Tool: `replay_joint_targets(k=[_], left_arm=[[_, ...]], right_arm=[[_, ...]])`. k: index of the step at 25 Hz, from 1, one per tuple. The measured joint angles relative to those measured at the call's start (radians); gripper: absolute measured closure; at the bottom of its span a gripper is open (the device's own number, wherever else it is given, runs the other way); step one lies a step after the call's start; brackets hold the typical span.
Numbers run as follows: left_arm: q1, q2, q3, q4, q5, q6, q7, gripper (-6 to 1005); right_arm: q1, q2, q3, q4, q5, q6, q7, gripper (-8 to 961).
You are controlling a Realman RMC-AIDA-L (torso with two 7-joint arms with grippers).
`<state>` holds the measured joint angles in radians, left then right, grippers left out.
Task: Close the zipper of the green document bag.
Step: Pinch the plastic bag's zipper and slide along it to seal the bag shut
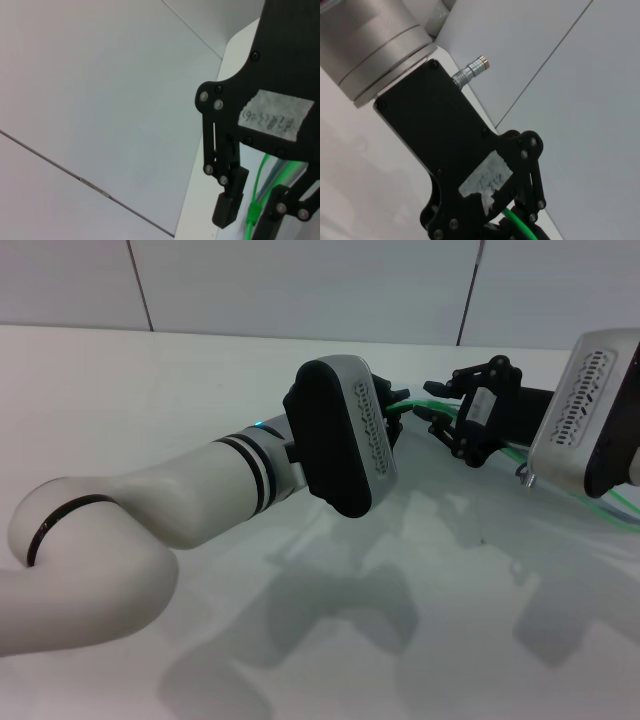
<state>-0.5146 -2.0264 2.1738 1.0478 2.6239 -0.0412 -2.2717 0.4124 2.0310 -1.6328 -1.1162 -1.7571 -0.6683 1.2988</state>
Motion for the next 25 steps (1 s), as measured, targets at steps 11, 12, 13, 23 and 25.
replay_joint_targets(k=[11, 12, 13, 23, 25], left_arm=[[0.001, 0.0, -0.003, -0.002, 0.002, 0.001, 0.0, 866], [0.001, 0.0, -0.003, -0.003, 0.002, 0.001, 0.0, 865], [0.001, 0.0, -0.003, -0.003, 0.002, 0.001, 0.0, 864], [-0.001, 0.001, -0.003, -0.002, -0.001, 0.001, 0.0, 857], [0.0, 0.001, -0.003, -0.002, 0.0, 0.001, 0.0, 855]], right_arm=[[0.009, 0.0, -0.001, 0.011, 0.0, -0.003, 0.013, 817], [0.009, 0.0, -0.001, 0.011, -0.001, -0.004, 0.013, 820], [0.009, 0.0, -0.001, 0.011, -0.001, -0.004, 0.013, 823], [0.008, 0.0, -0.001, 0.01, -0.002, -0.007, 0.013, 856], [0.006, 0.0, -0.001, 0.012, -0.002, -0.007, 0.013, 865]])
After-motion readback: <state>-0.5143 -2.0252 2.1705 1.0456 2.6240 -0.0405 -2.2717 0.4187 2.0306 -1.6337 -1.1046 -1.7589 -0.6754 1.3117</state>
